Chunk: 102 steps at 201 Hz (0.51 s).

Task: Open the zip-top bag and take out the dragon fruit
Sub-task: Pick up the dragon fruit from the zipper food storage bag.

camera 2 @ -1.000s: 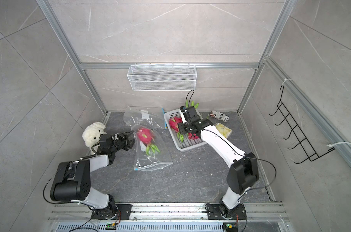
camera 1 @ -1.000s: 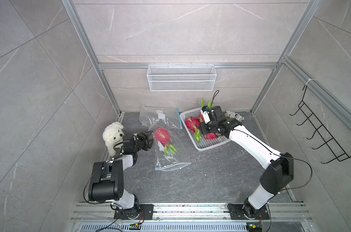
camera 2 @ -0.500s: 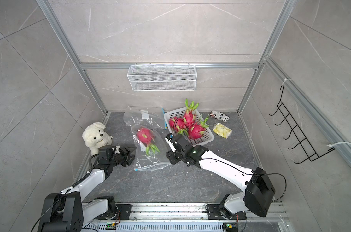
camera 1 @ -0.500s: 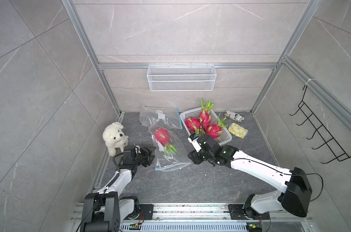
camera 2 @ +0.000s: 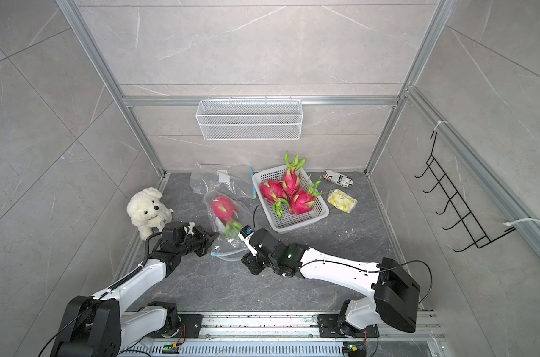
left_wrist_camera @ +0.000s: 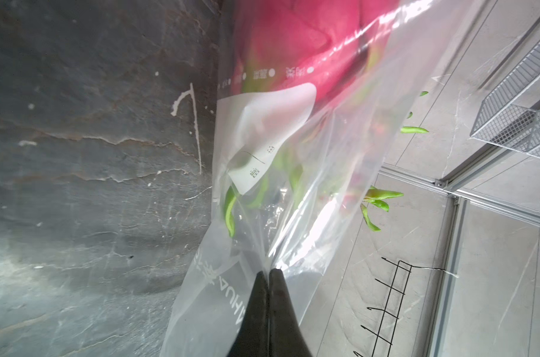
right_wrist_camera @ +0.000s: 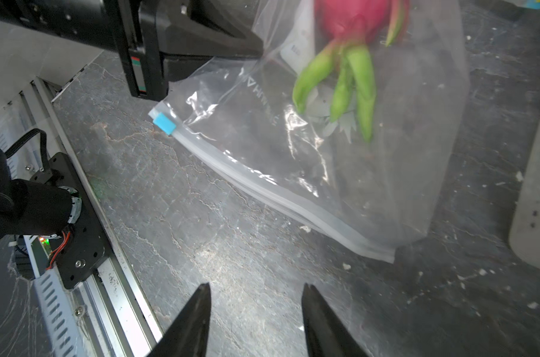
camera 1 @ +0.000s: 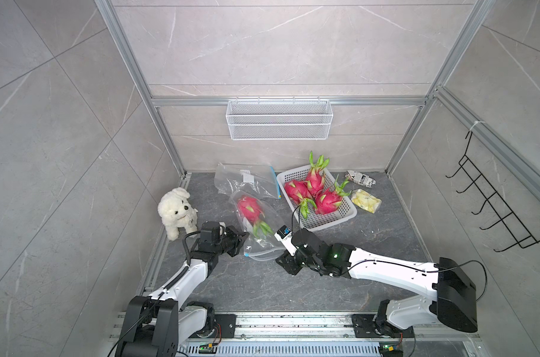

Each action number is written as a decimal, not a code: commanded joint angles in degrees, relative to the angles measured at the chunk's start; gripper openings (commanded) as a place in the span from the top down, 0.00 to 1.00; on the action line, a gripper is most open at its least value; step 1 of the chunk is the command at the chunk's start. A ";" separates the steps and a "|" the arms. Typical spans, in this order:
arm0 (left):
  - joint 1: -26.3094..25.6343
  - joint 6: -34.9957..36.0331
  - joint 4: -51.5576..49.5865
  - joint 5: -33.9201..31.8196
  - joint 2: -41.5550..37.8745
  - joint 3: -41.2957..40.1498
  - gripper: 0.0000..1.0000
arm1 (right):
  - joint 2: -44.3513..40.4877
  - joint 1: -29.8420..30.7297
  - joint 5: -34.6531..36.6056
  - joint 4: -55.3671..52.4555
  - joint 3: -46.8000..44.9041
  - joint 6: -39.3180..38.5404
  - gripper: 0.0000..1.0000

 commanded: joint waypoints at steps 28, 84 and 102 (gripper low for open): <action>-0.56 -2.63 2.32 -0.29 -1.67 4.77 0.97 | 5.77 0.88 -0.99 10.59 -1.05 -0.66 0.54; -0.86 -3.37 1.75 0.83 -1.47 6.06 0.96 | 13.54 0.59 13.96 14.09 6.23 -9.77 0.67; -0.87 -3.41 1.48 1.26 -1.74 5.73 0.96 | 16.25 -0.11 18.52 12.54 10.07 -12.67 0.71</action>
